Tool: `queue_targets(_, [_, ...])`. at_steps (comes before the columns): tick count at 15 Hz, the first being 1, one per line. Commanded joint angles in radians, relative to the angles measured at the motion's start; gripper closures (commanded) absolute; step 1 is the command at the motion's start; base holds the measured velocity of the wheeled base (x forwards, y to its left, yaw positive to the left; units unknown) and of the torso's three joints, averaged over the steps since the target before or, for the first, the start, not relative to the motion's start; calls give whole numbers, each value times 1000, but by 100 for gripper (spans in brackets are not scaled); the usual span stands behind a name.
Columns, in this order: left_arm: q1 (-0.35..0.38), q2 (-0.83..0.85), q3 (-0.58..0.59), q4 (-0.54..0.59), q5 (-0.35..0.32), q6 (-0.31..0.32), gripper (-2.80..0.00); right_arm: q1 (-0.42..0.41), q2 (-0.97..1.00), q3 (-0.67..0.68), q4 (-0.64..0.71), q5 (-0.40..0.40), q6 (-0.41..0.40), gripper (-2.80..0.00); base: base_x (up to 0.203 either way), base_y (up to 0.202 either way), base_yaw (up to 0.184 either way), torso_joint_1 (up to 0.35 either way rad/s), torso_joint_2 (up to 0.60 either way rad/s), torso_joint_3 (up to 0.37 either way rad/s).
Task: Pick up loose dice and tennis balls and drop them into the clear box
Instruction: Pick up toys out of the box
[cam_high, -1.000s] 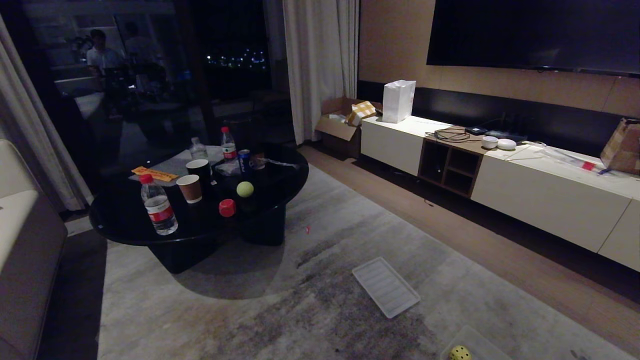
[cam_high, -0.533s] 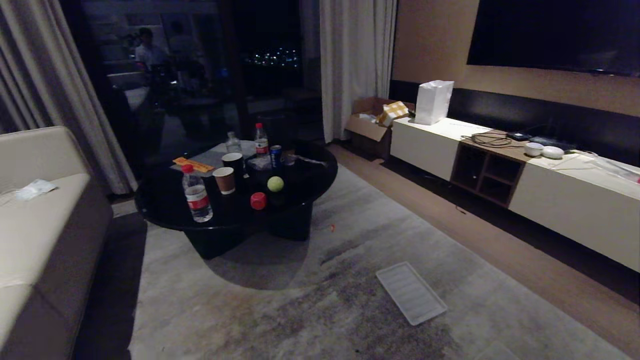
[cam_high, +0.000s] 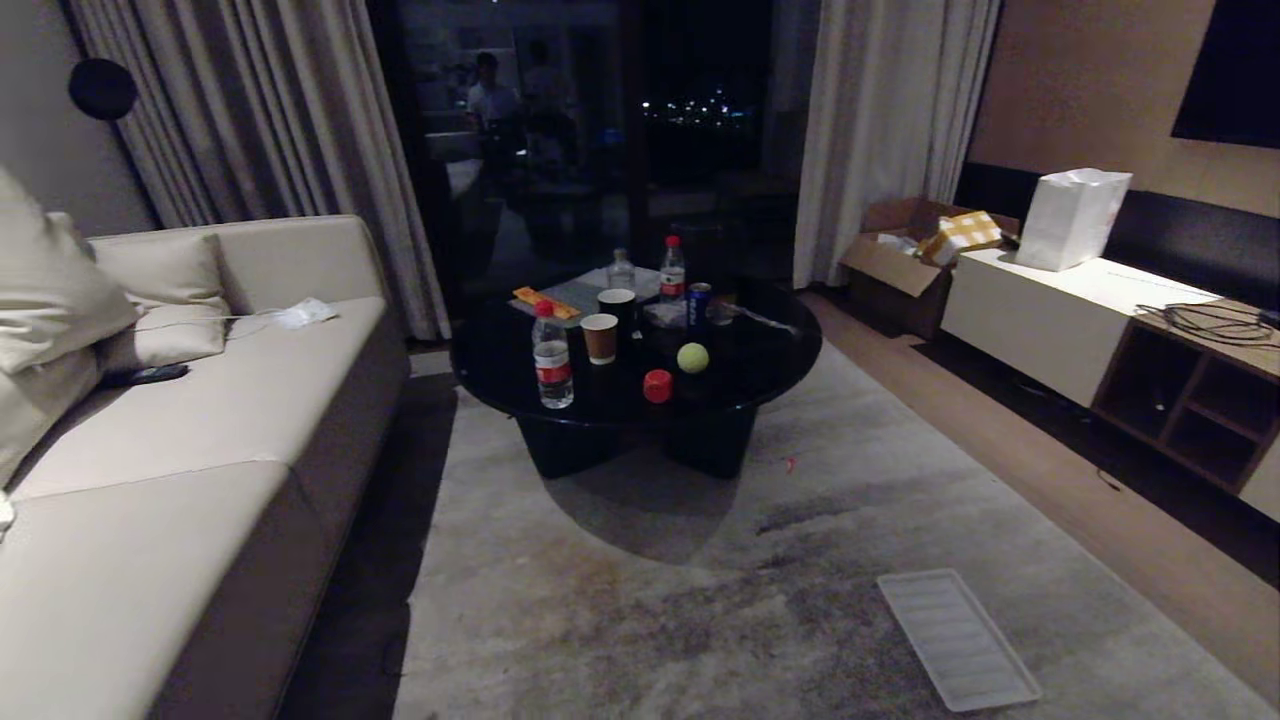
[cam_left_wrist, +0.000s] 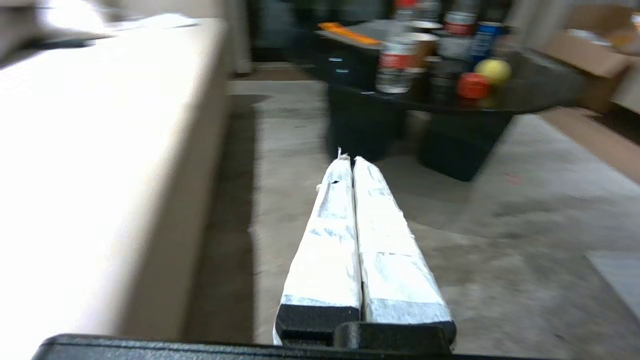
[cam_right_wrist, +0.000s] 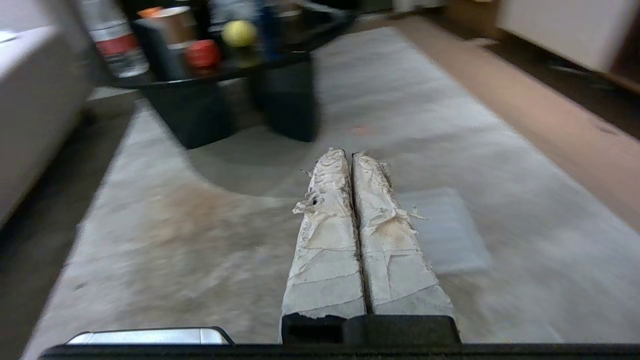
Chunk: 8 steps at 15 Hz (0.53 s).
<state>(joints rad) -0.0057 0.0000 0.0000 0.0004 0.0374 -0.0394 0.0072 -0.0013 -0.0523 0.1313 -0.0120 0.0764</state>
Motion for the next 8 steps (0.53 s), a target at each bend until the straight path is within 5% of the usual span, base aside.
queue_targets(1, [0, 2, 2, 0, 1, -1, 0, 0, 1, 0, 1, 0, 0, 0, 2, -5, 163, 3, 2, 2])
queue_targets(5, [0, 2, 2, 0, 1, -1, 0, 0, 1, 0, -1, 1, 0, 0, -1, -6, 140, -1, 1, 1])
queue_targets(8, [1, 2, 2, 0, 1, -5, 0, 0, 1, 0, -1, 1, 0, 0, 0, 0, 0, 0, 0, 0])
